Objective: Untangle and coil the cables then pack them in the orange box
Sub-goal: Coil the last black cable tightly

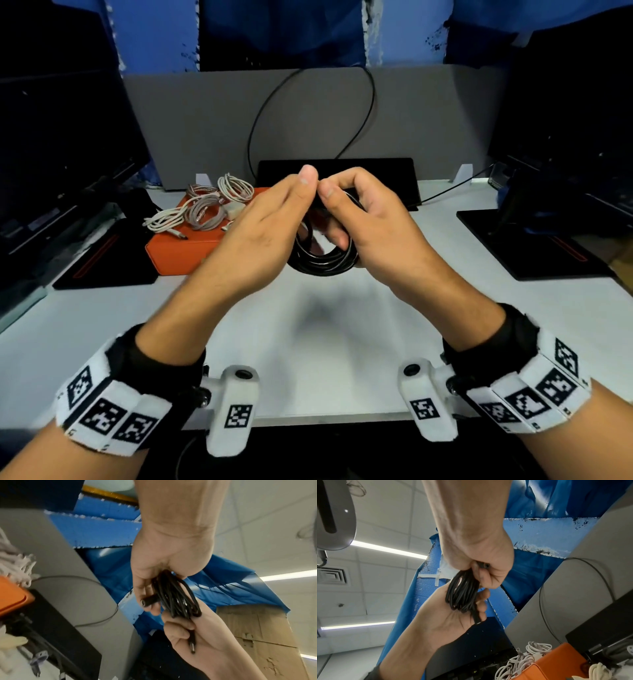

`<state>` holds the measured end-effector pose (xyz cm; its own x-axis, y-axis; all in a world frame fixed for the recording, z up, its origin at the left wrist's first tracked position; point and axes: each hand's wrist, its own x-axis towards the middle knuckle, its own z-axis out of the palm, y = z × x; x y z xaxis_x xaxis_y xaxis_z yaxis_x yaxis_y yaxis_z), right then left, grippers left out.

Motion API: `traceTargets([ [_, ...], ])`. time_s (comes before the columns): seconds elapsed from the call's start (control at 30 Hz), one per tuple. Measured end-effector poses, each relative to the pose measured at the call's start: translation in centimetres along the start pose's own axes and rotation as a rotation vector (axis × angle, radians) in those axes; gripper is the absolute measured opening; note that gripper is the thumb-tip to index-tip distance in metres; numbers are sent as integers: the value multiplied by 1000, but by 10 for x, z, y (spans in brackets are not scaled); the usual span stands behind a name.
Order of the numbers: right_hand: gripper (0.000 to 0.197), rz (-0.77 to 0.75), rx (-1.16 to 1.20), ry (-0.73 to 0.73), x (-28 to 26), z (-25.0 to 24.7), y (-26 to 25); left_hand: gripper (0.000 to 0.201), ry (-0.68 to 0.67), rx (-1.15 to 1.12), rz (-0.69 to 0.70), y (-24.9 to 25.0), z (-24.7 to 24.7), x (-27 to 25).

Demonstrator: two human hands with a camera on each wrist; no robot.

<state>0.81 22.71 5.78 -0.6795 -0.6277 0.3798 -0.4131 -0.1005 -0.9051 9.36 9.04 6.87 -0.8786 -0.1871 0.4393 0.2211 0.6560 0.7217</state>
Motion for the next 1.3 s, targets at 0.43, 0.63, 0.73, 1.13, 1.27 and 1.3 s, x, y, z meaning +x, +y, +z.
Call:
traceTargets([
  [0.43,19,25,74,-1,1,-6,-7,44,79,317,98,-3,-13,0],
  [0.63,31,-495,-677,-107,6,-48,-13,51,93,277,95,2,-23,-1],
  [0.73,23,-487,-783,-101,15,-56,-6,52,30,168,60,2,-21,-2],
  [1.13,20,78,287,22,13,-10,9,43,187,144,140,5,-1,-4],
  [1.27,21,282,612,-272,6,-4,6,39,269,205,148,5,-3,-5],
  [1.3,24,315,681,-319,4,-3,4,39,290,216,148,6,-2,-5],
])
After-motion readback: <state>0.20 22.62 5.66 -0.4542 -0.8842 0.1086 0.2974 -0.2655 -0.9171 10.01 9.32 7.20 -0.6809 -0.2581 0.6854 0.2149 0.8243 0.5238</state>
